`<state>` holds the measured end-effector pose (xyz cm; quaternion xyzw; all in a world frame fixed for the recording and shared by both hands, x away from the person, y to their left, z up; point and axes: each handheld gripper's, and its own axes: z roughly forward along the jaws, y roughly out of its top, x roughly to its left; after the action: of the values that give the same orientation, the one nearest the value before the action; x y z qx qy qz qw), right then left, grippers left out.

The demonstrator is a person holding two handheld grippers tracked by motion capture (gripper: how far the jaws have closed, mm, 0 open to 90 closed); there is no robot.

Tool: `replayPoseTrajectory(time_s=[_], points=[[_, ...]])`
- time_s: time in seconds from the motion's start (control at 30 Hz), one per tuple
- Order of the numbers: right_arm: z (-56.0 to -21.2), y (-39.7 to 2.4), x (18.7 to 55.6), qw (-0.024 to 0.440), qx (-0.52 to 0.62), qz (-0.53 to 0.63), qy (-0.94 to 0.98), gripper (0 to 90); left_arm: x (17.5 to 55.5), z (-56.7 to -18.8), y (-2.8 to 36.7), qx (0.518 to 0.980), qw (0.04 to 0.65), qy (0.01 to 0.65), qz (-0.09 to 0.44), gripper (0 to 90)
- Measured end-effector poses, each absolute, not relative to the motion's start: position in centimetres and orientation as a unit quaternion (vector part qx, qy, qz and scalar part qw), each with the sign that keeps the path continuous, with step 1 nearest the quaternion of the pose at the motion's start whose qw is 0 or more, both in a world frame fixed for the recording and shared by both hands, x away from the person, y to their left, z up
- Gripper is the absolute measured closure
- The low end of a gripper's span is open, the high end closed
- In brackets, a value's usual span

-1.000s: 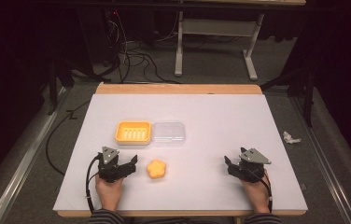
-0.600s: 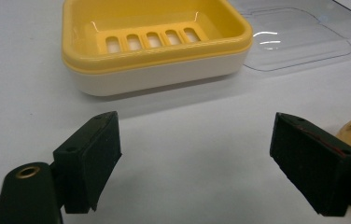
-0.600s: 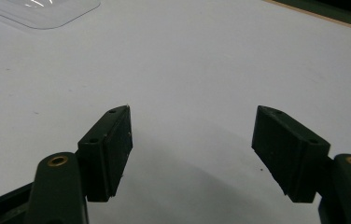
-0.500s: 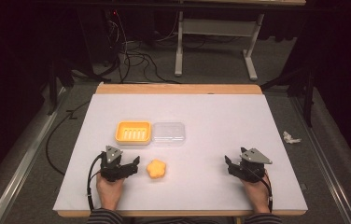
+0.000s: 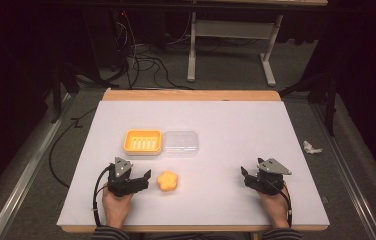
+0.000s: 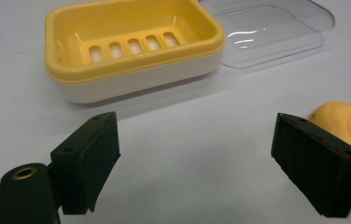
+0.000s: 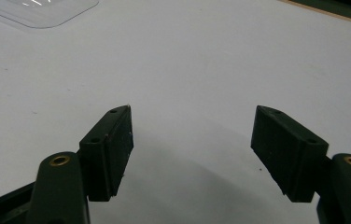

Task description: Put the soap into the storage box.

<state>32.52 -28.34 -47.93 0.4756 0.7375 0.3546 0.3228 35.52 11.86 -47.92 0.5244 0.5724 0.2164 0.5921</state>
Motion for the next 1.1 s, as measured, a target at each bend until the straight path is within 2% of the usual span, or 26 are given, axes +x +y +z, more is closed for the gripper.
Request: replayPoseTrajectory(time_s=[0.87, 1.1], points=[[-47.9, -28.2, 32.5, 0.322, 0.473, 0.351, 0.741, 29.9, 33.6, -45.5, 8.5, 0.556, 0.608, 0.543, 0.161, 15.4], [-47.9, -28.2, 32.5, 0.325, 0.472, 0.347, 0.742, 29.7, 33.1, -45.6, 7.1, 0.579, 0.601, 0.531, 0.149, 15.0]])
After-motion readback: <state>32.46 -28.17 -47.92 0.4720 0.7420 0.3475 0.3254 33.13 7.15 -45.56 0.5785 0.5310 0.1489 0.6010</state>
